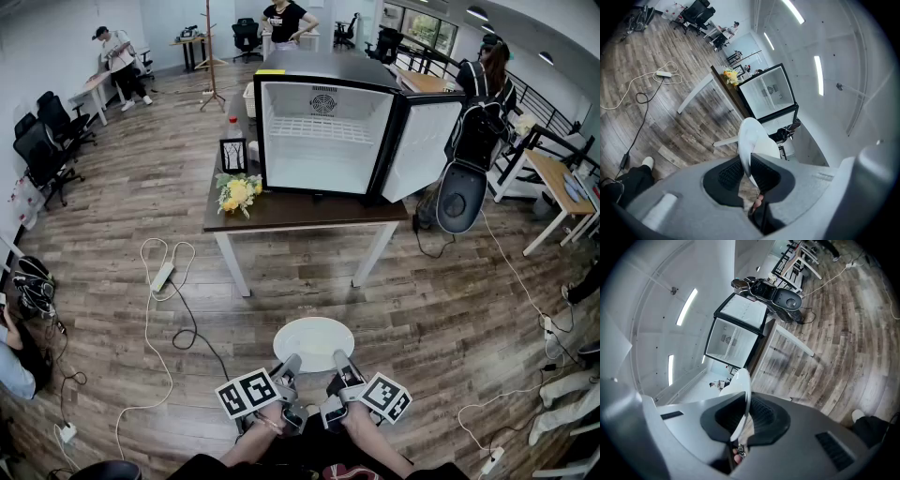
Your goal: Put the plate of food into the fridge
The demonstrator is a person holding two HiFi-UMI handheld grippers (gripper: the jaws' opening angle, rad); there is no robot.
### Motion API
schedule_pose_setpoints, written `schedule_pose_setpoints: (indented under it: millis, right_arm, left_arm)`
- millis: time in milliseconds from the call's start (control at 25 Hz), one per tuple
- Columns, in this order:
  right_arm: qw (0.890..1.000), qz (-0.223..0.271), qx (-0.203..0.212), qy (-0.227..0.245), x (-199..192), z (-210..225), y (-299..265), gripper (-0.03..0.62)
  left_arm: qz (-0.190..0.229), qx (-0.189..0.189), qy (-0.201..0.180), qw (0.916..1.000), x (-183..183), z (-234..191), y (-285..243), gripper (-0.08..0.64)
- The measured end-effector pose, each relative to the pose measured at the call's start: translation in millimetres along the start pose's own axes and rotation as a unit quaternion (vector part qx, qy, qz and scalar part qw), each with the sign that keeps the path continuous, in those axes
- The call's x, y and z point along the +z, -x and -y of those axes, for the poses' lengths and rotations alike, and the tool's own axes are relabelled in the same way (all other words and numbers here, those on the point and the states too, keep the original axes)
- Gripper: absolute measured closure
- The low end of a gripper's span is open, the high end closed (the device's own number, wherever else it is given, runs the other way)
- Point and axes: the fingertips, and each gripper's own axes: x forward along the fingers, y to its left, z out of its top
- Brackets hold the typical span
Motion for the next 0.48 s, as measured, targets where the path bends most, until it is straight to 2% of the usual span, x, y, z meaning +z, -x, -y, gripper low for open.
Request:
schedule_pose_setpoints:
  millis: [280,480]
  right_arm:
    - [1.000,0.014,-0.001,0.000,-1,-8,-15,0.561]
    - [0.999,0.030,0.000,-0.017,-2,-13,-23,0.561]
  left_arm:
    - [-0.003,-0.010,0.004,0.9999,19,-3,-4,0.517]
    - [-0.008,-0.019,-0.005,0.9998,29,-4,-7,0.517]
